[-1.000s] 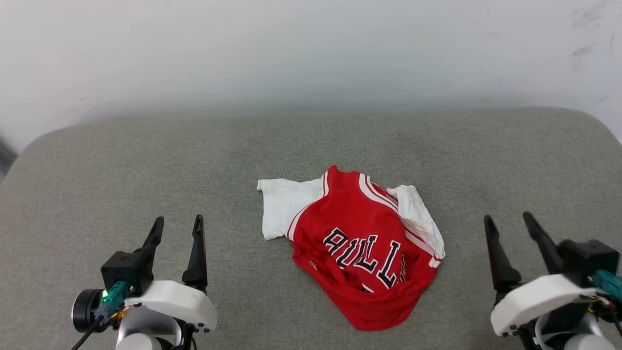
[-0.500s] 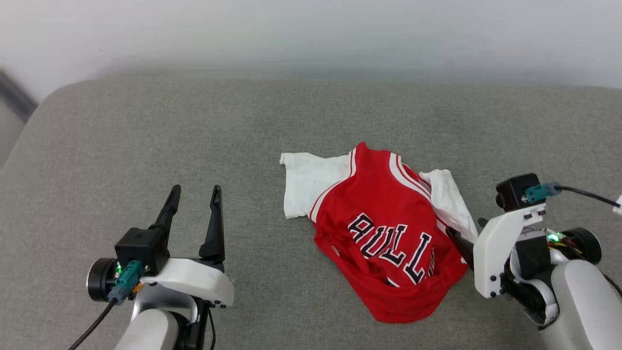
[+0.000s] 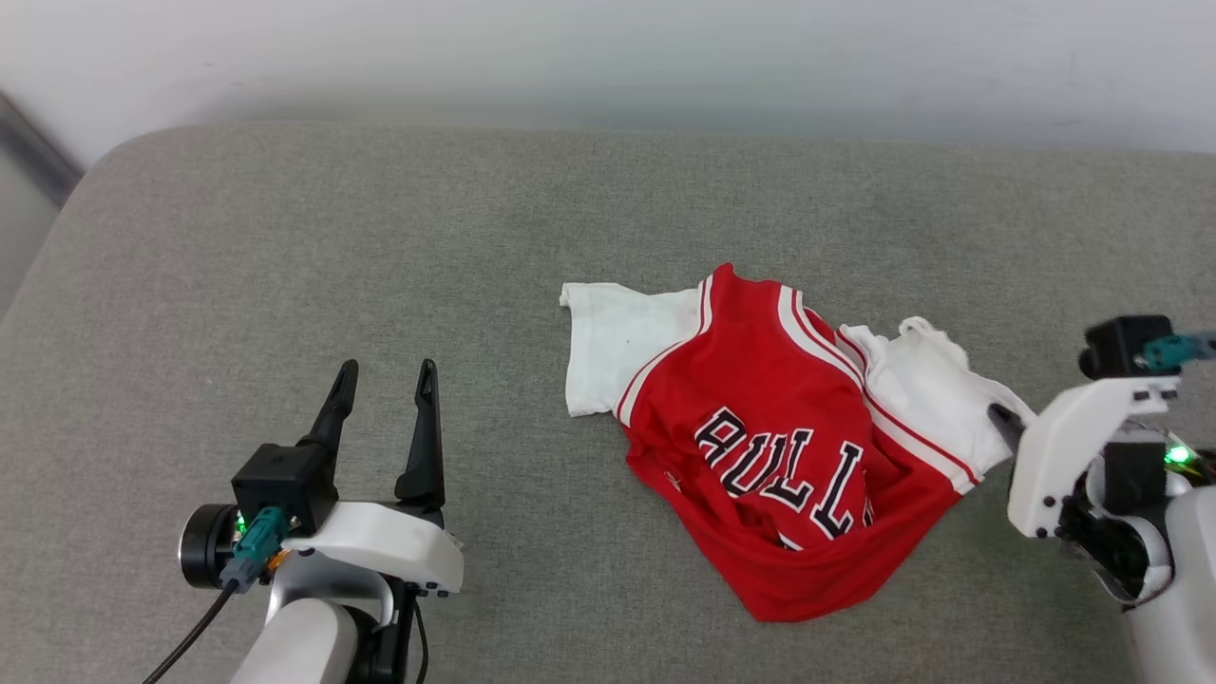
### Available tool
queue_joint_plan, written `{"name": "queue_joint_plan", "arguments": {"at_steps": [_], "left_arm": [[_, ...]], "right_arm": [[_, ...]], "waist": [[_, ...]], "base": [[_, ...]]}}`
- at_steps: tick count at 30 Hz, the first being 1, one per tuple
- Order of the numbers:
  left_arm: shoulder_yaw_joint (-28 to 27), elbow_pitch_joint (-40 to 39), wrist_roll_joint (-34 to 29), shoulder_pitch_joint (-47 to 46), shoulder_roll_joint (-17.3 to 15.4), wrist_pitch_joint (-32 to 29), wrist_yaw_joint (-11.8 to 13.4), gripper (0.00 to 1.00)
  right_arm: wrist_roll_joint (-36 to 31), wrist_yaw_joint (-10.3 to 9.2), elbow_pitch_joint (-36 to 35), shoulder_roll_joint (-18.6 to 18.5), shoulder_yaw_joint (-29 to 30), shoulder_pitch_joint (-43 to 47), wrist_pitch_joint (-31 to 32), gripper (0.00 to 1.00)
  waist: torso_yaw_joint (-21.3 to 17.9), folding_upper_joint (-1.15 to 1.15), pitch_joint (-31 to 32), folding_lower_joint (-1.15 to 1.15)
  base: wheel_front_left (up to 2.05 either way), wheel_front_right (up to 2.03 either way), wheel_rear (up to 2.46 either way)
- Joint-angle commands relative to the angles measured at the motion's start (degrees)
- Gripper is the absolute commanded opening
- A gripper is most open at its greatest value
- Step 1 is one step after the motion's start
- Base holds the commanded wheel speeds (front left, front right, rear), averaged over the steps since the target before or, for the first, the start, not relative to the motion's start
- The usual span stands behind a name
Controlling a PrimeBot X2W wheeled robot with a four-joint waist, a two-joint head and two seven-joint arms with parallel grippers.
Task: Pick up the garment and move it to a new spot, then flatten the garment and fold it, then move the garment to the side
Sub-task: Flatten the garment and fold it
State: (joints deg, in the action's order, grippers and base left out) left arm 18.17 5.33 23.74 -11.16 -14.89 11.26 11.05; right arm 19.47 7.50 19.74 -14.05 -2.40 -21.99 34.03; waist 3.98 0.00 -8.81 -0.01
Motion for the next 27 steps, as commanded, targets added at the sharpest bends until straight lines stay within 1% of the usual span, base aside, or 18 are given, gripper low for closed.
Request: {"name": "queue_joint_plan", "arguments": {"at_steps": [1, 6, 8, 10, 11, 12, 13, 16, 20, 22, 25, 27], "left_arm": [[0.0, 0.2, 0.1, -0.2, 0.0, 0.3, 0.0, 1.00], [0.4, 0.6, 0.4, -0.6, 0.0, 0.2, -0.2, 1.00], [0.7, 0.7, 0.4, -0.7, 0.1, 0.0, -0.2, 1.00], [0.9, 0.5, 0.5, -0.5, 0.1, -0.3, -0.1, 1.00], [0.9, 0.6, 0.5, -0.3, 0.0, -0.4, 0.0, 1.00], [0.9, 0.6, 0.6, -0.2, -0.1, -0.4, 0.1, 1.00], [0.9, 0.7, 0.6, 0.0, -0.1, -0.5, 0.1, 1.00], [0.9, 0.9, 0.8, 0.6, -0.3, -0.7, 0.1, 1.00], [0.8, 1.1, 1.1, 1.4, -0.4, -0.7, 0.4, 1.00], [0.7, 1.1, 1.4, 1.8, -0.5, -0.7, 0.6, 1.00], [0.8, 1.0, 1.6, 2.7, -0.5, -0.9, 0.8, 1.00], [0.7, 0.8, 1.8, 3.1, -0.6, -0.9, 1.1, 1.00]], "right_arm": [[0.6, -0.02, 0.7, 0.8, 2.4, 1.7, -1.1, 0.00], [2.0, -0.02, 3.9, 5.3, 14.2, 6.7, -4.6, 0.00], [2.3, -0.02, 5.7, 7.2, 17.2, 8.6, -5.7, 0.00], [2.2, -0.06, 8.1, 8.6, 18.7, 10.3, -6.1, 0.00], [2.1, -0.06, 9.3, 9.2, 19.0, 11.1, -6.5, 0.30], [2.3, -0.06, 10.3, 9.7, 19.2, 11.7, -6.9, 0.77], [2.2, -0.07, 10.8, 10.0, 19.1, 12.0, -7.8, 1.00], [1.6, -0.09, 10.1, 10.1, 18.7, 11.5, -13.2, 1.00], [0.0, -0.02, 6.0, 10.1, 17.7, 10.8, -24.2, 1.00], [-1.2, -0.02, 4.2, 9.9, 17.2, 11.2, -28.7, 1.00], [-3.3, -0.02, 1.4, 9.3, 16.2, 11.9, -33.0, 1.00], [-4.2, -0.02, -0.6, 9.1, 15.1, 12.6, -33.9, 1.00]], "waist": [[-0.4, 0.00, 0.2, 0.01], [-1.0, 0.00, 0.6, 0.01], [-1.2, 0.00, 0.7, 0.01], [-1.5, 0.00, 0.8, 0.01], [-1.7, 0.00, 0.9, 0.01], [-1.8, 0.00, 1.0, 0.01], [-2.0, 0.00, 1.1, 0.01], [-2.4, 0.00, 1.7, 0.01], [-2.8, 0.00, 3.2, 0.01], [-3.0, 0.00, 4.1, 0.01], [-3.2, 0.00, 5.2, 0.01], [-3.4, 0.00, 5.9, 0.01]], "base": [[0.00, 0.00, 0.00], [0.00, 0.00, 0.00], [0.00, 0.00, 0.00], [0.00, 0.00, 0.00], [0.00, 0.00, 0.00], [0.00, 0.00, 0.00], [0.00, 0.00, 0.00], [0.00, 0.00, 0.00], [0.00, 0.00, 0.00], [0.00, 0.00, 0.00], [0.00, 0.00, 0.00], [0.00, 0.00, 0.00]]}}
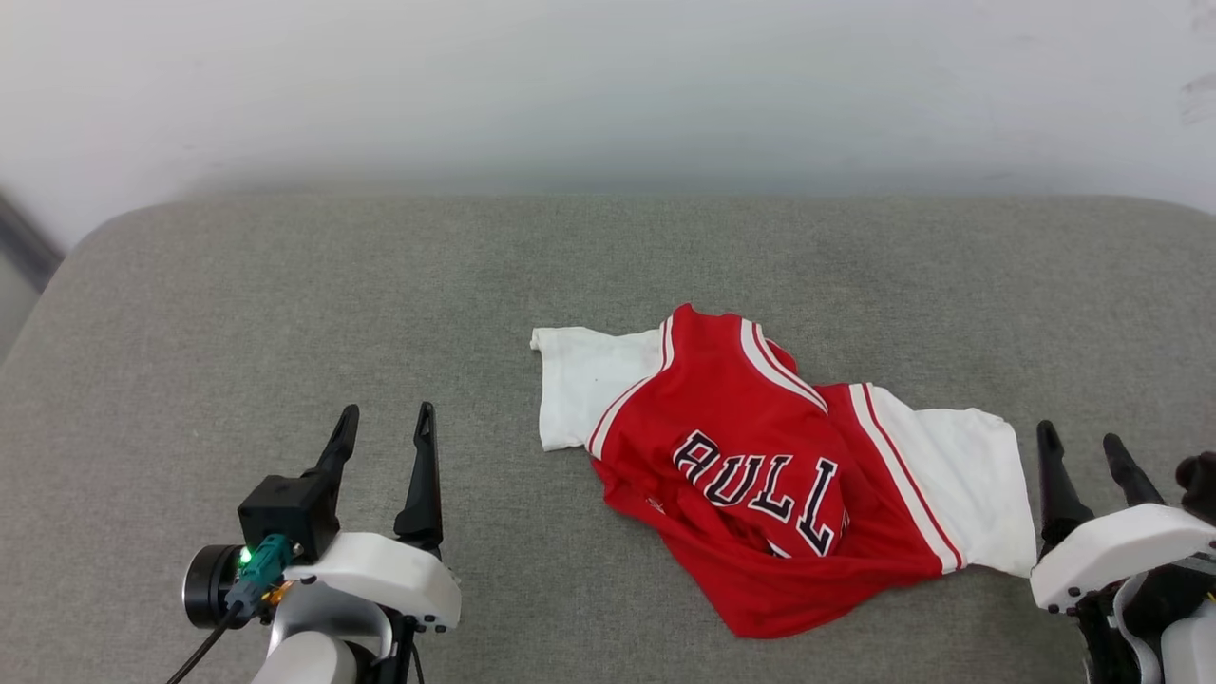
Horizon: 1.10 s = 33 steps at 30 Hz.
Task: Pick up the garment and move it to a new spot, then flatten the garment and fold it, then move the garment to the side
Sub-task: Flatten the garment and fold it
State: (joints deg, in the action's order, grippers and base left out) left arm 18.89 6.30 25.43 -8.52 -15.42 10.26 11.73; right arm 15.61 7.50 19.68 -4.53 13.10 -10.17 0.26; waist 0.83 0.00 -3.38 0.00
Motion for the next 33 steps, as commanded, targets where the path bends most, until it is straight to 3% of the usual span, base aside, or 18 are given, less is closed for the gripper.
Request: {"name": "queue_joint_plan", "arguments": {"at_steps": [1, 5, 13, 17, 27, 33], "left_arm": [[-0.1, -0.2, 0.2, 0.6, -0.1, 0.0, 0.4, 1.00], [-0.1, -0.7, 0.5, 1.5, -0.2, -0.2, 0.8, 1.00], [0.9, -1.9, -0.2, -1.3, -0.4, -0.4, 0.1, 1.00], [1.8, -1.9, -1.0, -3.8, 0.0, 0.0, -0.5, 1.00], [3.4, -0.8, -1.8, -9.8, 1.4, 1.2, -2.0, 1.00], [3.7, 1.2, -1.5, -11.5, 2.0, 2.1, -2.7, 1.00]], "right_arm": [[-1.4, -0.02, -1.0, -0.9, -1.1, 1.4, 0.6, 1.00], [-0.4, -0.02, -2.6, -2.0, -3.4, 2.0, 6.6, 1.00], [5.8, -0.01, -1.0, -10.0, -7.3, -3.1, 31.1, 1.00], [7.8, -0.02, -1.3, -13.2, -7.2, -7.3, 39.2, 1.00], [8.0, -0.02, 4.7, -17.2, -9.1, -18.8, 47.2, 1.00], [9.5, -0.02, 10.9, -15.9, -11.1, -19.8, 49.4, 1.00]], "waist": [[-0.3, 0.00, 0.7, 0.00], [-0.7, 0.00, 1.4, 0.00], [0.6, 0.00, -2.0, 0.00], [2.1, 0.00, -5.3, 0.00], [5.4, 0.00, -13.7, 0.00], [5.9, 0.00, -15.9, 0.00]], "base": [[0.00, 0.00, 0.00], [0.00, 0.00, 0.00], [0.00, 0.00, 0.00], [0.00, 0.00, 0.00], [0.00, 0.00, 0.00], [0.00, 0.00, 0.00]]}}
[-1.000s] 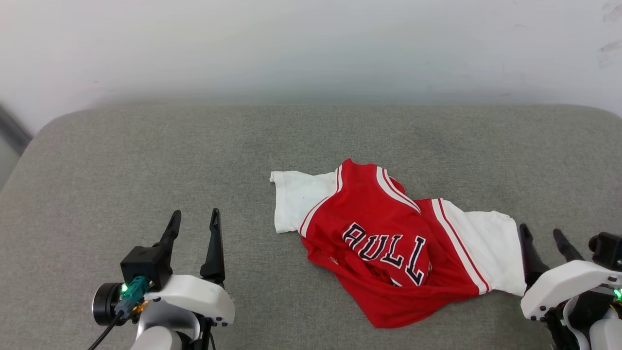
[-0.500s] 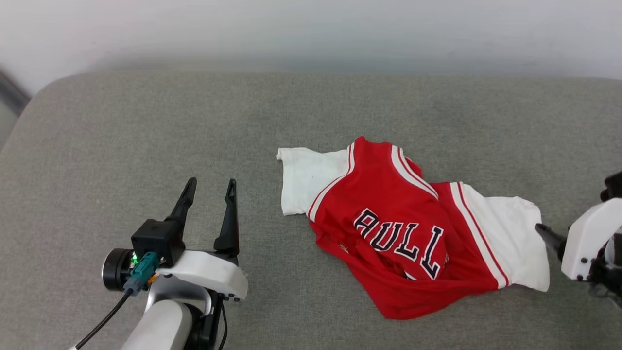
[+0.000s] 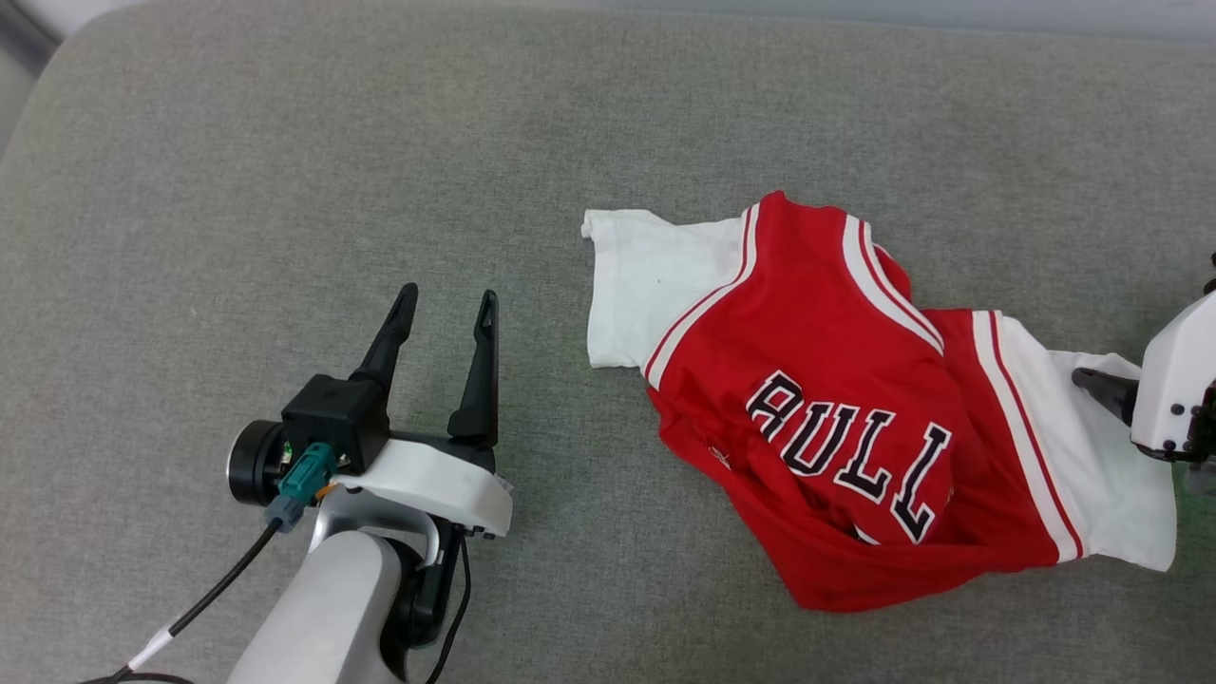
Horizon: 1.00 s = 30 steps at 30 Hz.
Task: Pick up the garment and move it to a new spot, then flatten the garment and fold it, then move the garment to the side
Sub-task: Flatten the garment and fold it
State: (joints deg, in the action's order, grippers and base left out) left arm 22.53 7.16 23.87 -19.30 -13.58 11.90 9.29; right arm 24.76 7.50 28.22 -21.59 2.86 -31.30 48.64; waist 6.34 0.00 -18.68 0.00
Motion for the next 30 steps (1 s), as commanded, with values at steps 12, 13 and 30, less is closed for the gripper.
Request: {"name": "queue_joint_plan", "arguments": {"at_steps": [12, 13, 30], "left_arm": [[-0.6, 2.3, 2.2, -1.4, -1.6, -1.5, -1.8, 1.00], [-0.8, 1.7, 2.5, -2.2, -2.0, -2.3, -2.3, 1.00], [1.6, 11.2, 14.2, -26.6, -9.9, -41.4, -13.1, 1.00]], "right_arm": [[-0.5, -0.01, 1.9, 1.6, -3.5, 0.6, -4.5, 0.00], [-1.0, -0.02, 1.0, 1.2, -3.8, 0.2, -5.9, 0.00], [-1.0, -0.02, -11.5, 5.5, -4.6, -1.4, -9.6, 0.00]], "waist": [[-3.5, 0.00, 3.8, 0.00], [-4.0, 0.00, 4.4, 0.00], [-14.1, 0.00, -1.5, 0.00]], "base": [[0.00, 0.00, 0.00], [0.00, 0.00, 0.00], [0.00, 0.00, 0.00]]}}
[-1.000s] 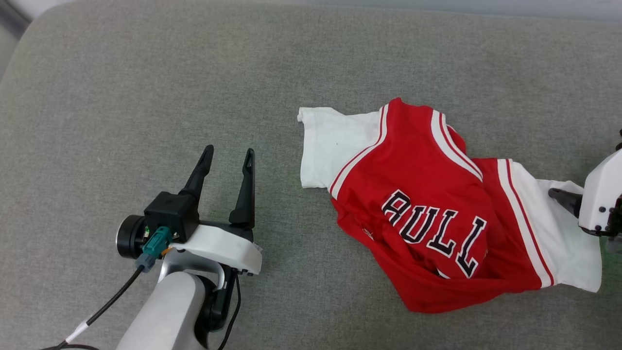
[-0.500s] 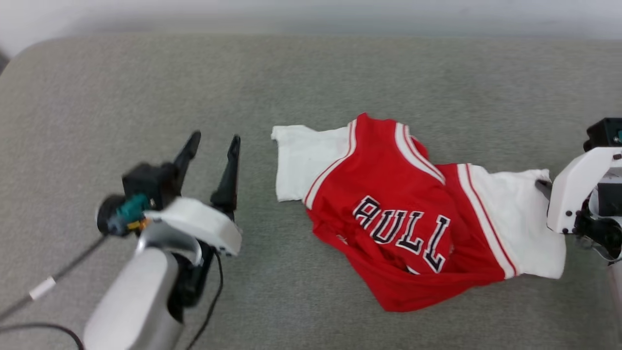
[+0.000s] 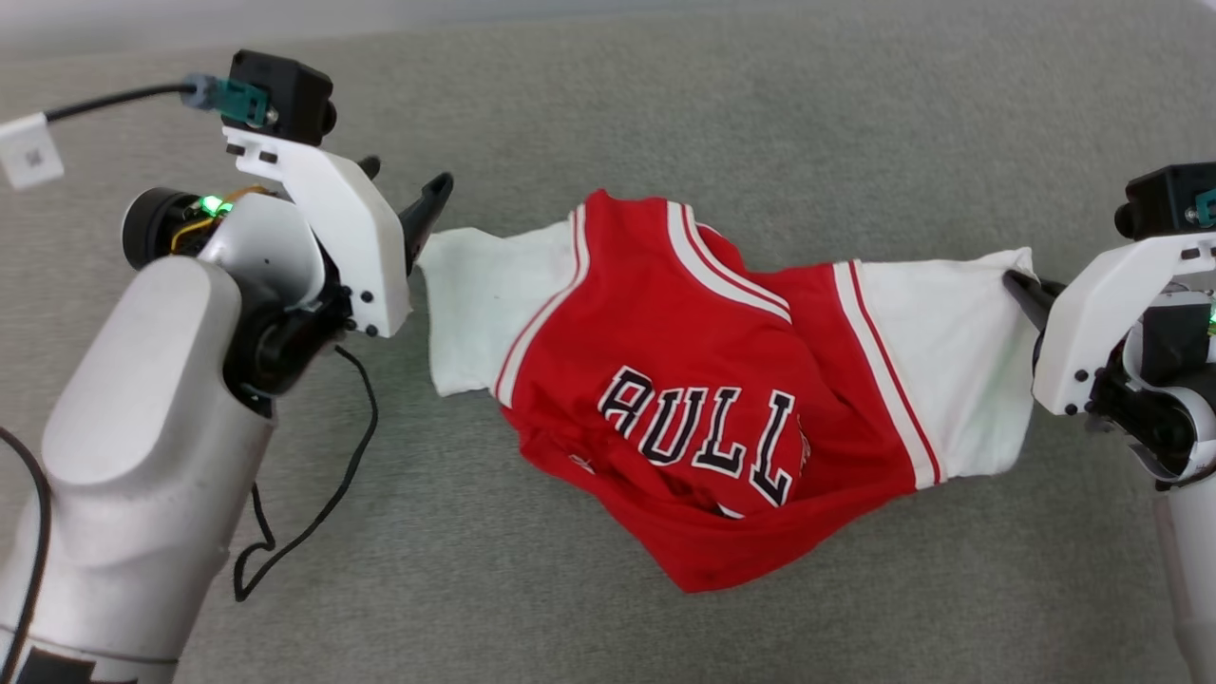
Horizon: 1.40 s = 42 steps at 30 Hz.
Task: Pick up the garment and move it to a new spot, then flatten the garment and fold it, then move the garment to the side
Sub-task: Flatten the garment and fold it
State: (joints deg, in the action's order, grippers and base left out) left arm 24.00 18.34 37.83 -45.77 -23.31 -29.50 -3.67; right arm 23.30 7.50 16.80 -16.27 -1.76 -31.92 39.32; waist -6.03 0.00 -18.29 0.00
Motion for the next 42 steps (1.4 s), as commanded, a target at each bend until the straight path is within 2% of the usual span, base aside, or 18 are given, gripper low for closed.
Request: {"name": "queue_joint_plan", "arguments": {"at_steps": [1, 6, 10, 13, 14, 15, 16, 20, 26, 35, 42], "left_arm": [[0.4, 1.5, 0.7, -1.1, -0.5, -2.1, -0.5, 1.00], [2.4, 8.1, 3.5, -3.9, -1.4, -12.2, -1.8, 1.00], [3.6, 13.8, 4.9, -4.0, -1.7, -18.4, -1.3, 1.00], [4.7, 18.2, 5.9, -2.6, -0.6, -22.2, -0.6, 1.00], [4.9, 19.4, 6.3, -2.1, 0.0, -23.4, -0.4, 0.84], [5.3, 20.4, 6.5, -1.8, 0.6, -24.2, -0.4, 0.36], [5.5, 21.2, 6.7, -1.8, 1.0, -24.3, -0.4, 0.00], [5.2, 22.4, 5.9, -3.1, 2.2, -19.4, -1.0, 0.00], [3.6, 23.5, 2.4, -8.7, 1.3, -6.2, -1.1, 0.00], [0.8, 27.5, -1.7, -17.2, 2.1, 11.4, 3.0, 0.00], [-1.2, 29.1, -3.2, -27.7, 1.6, 20.2, 4.2, 0.00]], "right_arm": [[0.6, -0.02, -0.5, 0.5, -0.2, -0.7, -0.5, 0.00], [0.9, -0.02, -1.2, 1.1, -0.6, -0.6, -1.3, 0.00], [1.5, -0.02, -0.9, 1.8, -1.3, -0.8, -1.6, 0.00], [2.0, -0.02, -0.6, 1.8, -1.7, -0.7, -1.9, 0.00], [2.2, -0.02, -0.5, 1.8, -1.9, -0.7, -1.9, 0.00], [2.5, -0.02, -0.5, 1.8, -2.2, -0.9, -2.1, 0.00], [2.6, -0.02, -0.4, 1.8, -2.3, -0.9, -2.1, 0.00], [3.6, -0.02, -0.8, 0.9, -3.5, -1.5, -3.4, 0.00], [2.3, -0.02, 0.2, -0.9, -4.4, -3.7, -6.5, 0.00], [-0.4, -0.02, 6.8, -2.8, -4.8, -13.9, -12.4, 0.00], [-0.5, -0.02, 12.5, -3.8, -6.3, -28.0, -18.3, 0.00]], "waist": [[-2.2, 0.00, -2.4, 0.00], [-3.8, 0.00, -4.1, 0.00], [-4.9, 0.00, -4.8, 0.00], [-5.3, 0.00, -4.9, 0.00], [-5.5, 0.00, -5.0, 0.00], [-5.6, 0.00, -5.0, 0.00], [-5.6, 0.00, -5.0, 0.00], [-5.5, 0.00, -4.4, 0.00], [-3.9, 0.00, -0.8, 0.00], [-1.4, 0.00, 3.1, 0.00], [-0.2, 0.00, -0.6, 0.00]], "base": [[0.00, 0.00, 0.00], [0.00, 0.00, 0.00], [0.00, 0.00, 0.00], [0.00, 0.00, 0.00], [0.00, 0.00, 0.00], [0.00, 0.00, 0.00], [0.00, 0.00, 0.00], [0.00, 0.00, 0.00], [0.00, 0.00, 0.00], [0.00, 0.00, 0.00], [0.00, 0.00, 0.00]]}}
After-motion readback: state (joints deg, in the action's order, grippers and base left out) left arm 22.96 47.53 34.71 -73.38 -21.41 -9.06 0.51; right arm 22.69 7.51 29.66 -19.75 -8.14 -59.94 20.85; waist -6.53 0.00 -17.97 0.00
